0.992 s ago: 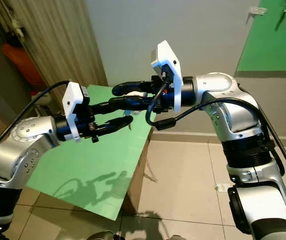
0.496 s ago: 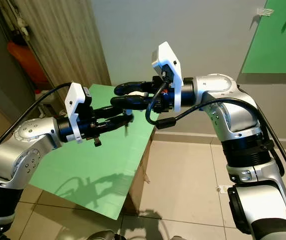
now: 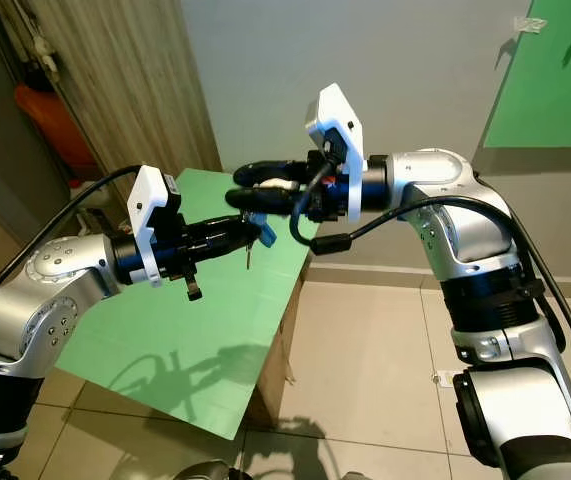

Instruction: Hang keys on a hook

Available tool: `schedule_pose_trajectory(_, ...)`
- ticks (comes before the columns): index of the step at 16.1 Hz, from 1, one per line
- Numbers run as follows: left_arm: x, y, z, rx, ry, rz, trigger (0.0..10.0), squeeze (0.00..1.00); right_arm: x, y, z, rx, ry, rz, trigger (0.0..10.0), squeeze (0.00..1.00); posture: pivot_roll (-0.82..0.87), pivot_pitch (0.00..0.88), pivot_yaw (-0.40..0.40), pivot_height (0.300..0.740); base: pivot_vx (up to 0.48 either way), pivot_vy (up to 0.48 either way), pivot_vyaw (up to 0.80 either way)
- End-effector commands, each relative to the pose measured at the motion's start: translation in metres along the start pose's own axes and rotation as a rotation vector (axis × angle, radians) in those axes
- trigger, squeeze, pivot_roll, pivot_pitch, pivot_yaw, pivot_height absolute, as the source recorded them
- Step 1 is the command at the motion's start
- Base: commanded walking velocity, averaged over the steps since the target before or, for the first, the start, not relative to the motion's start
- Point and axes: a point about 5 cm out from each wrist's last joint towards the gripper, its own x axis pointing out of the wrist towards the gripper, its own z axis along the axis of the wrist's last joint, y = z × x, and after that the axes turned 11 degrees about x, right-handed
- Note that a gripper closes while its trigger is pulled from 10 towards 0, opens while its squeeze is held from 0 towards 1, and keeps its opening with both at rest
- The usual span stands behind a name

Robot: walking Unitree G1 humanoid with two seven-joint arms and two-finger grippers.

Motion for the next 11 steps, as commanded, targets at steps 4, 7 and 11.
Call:
schedule_pose_trajectory(4, -0.0059, 0.0080, 0.0069, 0.003, -0.027, 0.020, 0.0, 0.00, 0.0018, -0.0022, 0.0115, -0.047, -0.031, -0.020, 0.0, 0.00, -0.10, 0.018, 0.143, 0.740, 0.000, 0.000, 0.00)
schedule_pose_trajectory(7, -0.0064, 0.0098, 0.0074, 0.003, -0.030, 0.024, 0.0, 0.00, 0.0031, -0.0061, 0.0119, -0.046, -0.034, -0.051, 0.0, 0.00, -0.10, 0.020, 0.146, 0.740, 0.000, 0.000, 0.00)
schedule_pose_trajectory(11, -0.0059, 0.0096, 0.0077, -0.001, -0.033, 0.023, 0.0, 0.00, 0.0036, -0.0075, 0.0113, -0.043, -0.037, -0.072, 10.0, 1.00, -0.10, 0.024, 0.150, 0.740, 0.000, 0.000, 0.00)
